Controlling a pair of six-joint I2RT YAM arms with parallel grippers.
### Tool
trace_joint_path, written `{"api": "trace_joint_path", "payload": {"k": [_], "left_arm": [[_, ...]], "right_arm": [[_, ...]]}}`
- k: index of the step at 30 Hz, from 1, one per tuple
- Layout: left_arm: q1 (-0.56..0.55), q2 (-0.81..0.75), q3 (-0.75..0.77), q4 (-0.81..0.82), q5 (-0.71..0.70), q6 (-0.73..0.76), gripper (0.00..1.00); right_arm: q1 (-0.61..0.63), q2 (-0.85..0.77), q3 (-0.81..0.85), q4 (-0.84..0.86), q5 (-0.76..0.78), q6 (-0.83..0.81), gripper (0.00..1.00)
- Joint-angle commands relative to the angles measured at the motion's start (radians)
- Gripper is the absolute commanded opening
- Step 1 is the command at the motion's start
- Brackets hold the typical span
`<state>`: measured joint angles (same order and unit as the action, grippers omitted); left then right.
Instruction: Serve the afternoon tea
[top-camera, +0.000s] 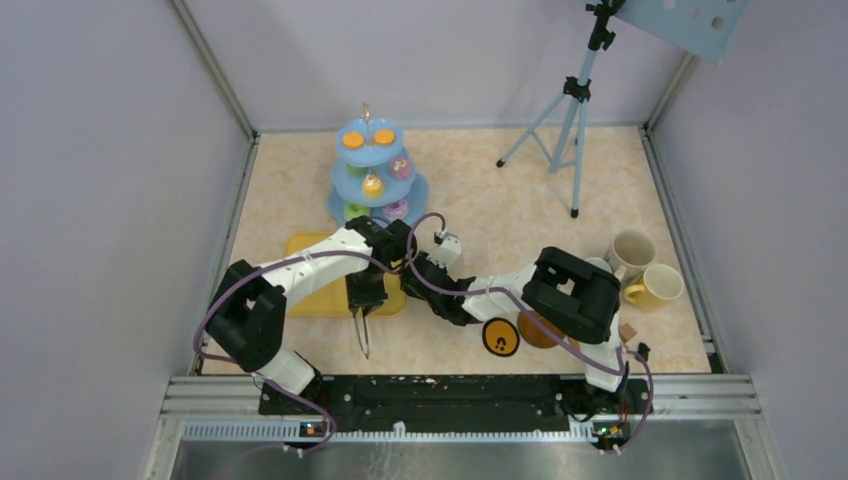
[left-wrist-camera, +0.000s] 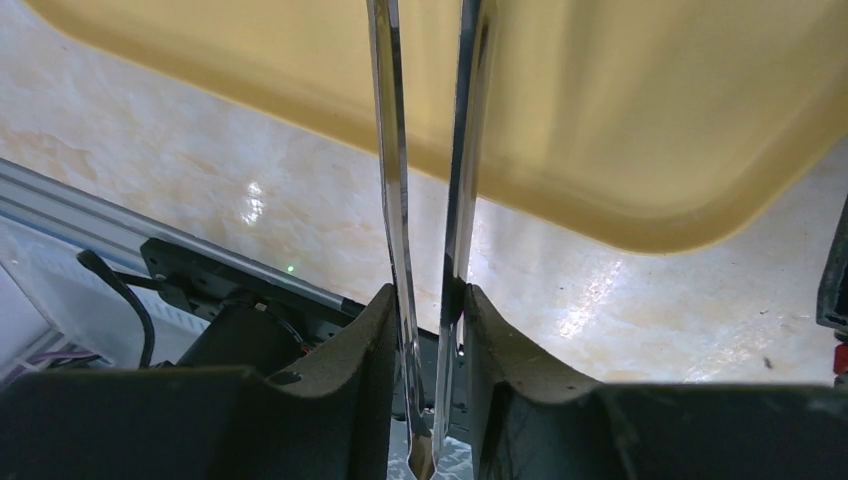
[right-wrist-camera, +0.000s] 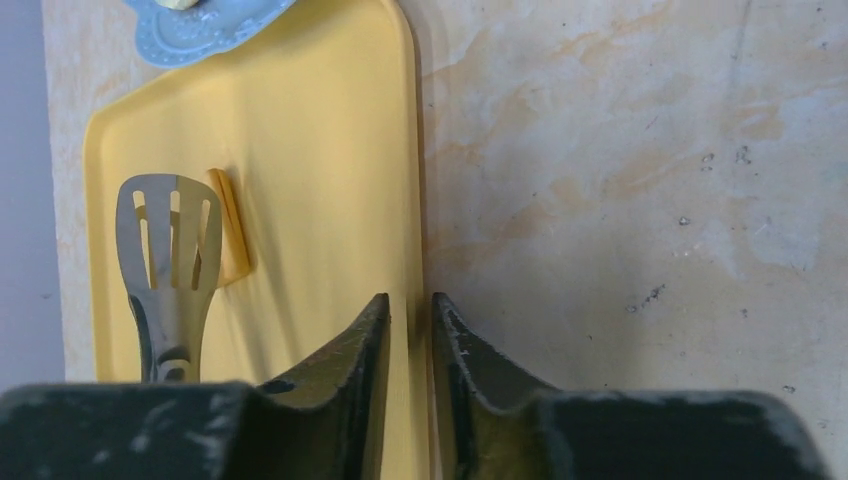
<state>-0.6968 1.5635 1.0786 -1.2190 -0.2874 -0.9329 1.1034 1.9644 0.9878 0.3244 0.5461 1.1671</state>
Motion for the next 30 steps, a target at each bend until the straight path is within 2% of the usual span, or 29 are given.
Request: {"api": "trace_joint_path", "payload": {"k": [1,11,18,20,24,26,28,30], "left_arm": [[-0.009,-0.083,0.057,-0.049,-0.069,0.031,0.29],[-0.003,-0.319,0.062,-0.044,-0.107,0.058,0.27],[0.000,-0.400,0.050,-0.046,-0.099,0.067,0.29],[0.001,-0.414,0.050,-0.022,-0.090,0.095,0.34],[0.008,-0.427,0.054,0.026,-0.091,0.114,0.60],[0.018,-0.423,0.039,0.058,-0.097,0.123,0.67],[0.067,-0.417,0.007,0.056,-0.124,0.121,0.72],[0.171,-0.427,-0.047,0.127,-0.102,0.184,0.76]], "right_arm": [[-0.020,-0.026,-0.032,-0.027,0.010,-0.051,0.26],[-0.046,-0.143,-0.092,0.036,-0.065,-0.185,0.64],[-0.088,-0.250,-0.163,0.105,-0.186,-0.349,0.77],[-0.094,-0.259,-0.166,0.114,-0.235,-0.394,0.77],[-0.096,-0.264,-0.168,0.140,-0.308,-0.469,0.77],[-0.097,-0.262,-0.165,0.144,-0.351,-0.492,0.77],[-0.096,-0.262,-0.169,0.155,-0.381,-0.505,0.77],[-0.097,-0.262,-0.181,0.180,-0.404,-0.510,0.77]]}}
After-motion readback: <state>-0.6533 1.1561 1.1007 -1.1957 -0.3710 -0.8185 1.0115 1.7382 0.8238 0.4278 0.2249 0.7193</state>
